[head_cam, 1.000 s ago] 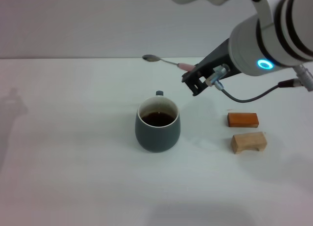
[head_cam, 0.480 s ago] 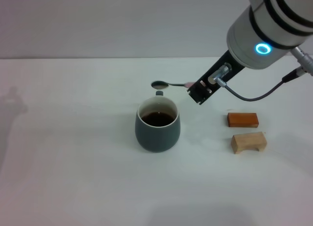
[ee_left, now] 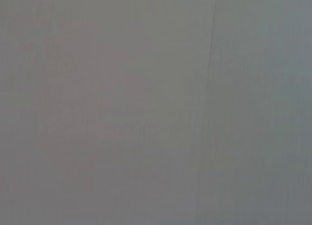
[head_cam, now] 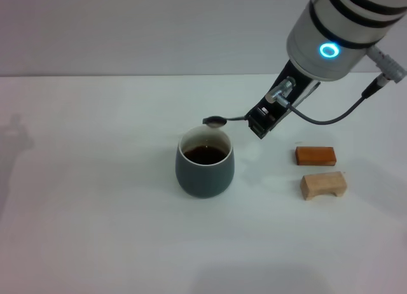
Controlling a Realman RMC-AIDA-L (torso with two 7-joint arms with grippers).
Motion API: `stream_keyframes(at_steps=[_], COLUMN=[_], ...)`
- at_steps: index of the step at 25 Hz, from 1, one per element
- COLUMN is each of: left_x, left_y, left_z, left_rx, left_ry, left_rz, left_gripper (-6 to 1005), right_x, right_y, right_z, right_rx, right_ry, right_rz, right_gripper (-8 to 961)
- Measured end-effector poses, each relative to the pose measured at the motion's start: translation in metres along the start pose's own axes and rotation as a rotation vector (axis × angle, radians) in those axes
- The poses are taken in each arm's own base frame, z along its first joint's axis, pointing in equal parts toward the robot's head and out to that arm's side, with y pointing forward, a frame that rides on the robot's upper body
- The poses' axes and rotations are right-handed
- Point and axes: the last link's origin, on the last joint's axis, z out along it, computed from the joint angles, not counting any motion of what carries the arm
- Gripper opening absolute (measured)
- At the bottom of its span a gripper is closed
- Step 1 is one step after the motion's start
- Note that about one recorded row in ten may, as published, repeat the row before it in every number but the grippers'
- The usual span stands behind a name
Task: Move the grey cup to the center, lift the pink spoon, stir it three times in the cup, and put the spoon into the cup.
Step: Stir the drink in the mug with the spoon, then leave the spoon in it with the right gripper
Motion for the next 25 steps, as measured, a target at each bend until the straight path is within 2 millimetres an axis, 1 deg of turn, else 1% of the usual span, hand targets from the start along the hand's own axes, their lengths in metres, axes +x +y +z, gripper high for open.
stream_keyframes(at_steps=[4,11,14,15,17,18,19,20,25], left_x=[0.001,0.002,0.003,0.005,0.005,0.005,0.005,0.007,0.008], left_y=[0.003,0.006,0.007,0.007,0.007,0.007,0.008,0.007,0.006], left_z=[-0.003,-0.007,-0.008,-0.011,-0.011,-0.011,-0.014,-0.018,-0.020], left_rx=[-0.007,-0.012,-0.013,-0.016,-0.016,-0.016,-0.017,-0.018,-0.014], left_ry=[0.019,0.043,0.051,0.070,0.070,0.070,0.081,0.097,0.104], left_rz=[-0.023,-0.038,-0.046,-0.057,-0.057,-0.057,-0.060,-0.070,-0.076], left_gripper=[8,8,9,9,9,9,9,9,9], right_x=[-0.003,-0.006,-0.007,-0.007,-0.006,-0.006,-0.006,-0.006,-0.007], right_y=[-0.004,-0.010,-0.009,-0.008,-0.003,-0.003,0.000,0.000,0.001], right_z=[0.008,0.015,0.019,0.021,0.027,0.027,0.031,0.031,0.038], right_rx=[-0.013,-0.008,-0.017,-0.021,-0.033,-0.033,-0.034,-0.034,-0.027], right_ry=[0.055,0.107,0.119,0.118,0.116,0.116,0.120,0.120,0.114], right_rz=[0.036,0.078,0.090,0.092,0.085,0.085,0.080,0.080,0.074], right_gripper=[120,120,120,120,120,120,120,120,120])
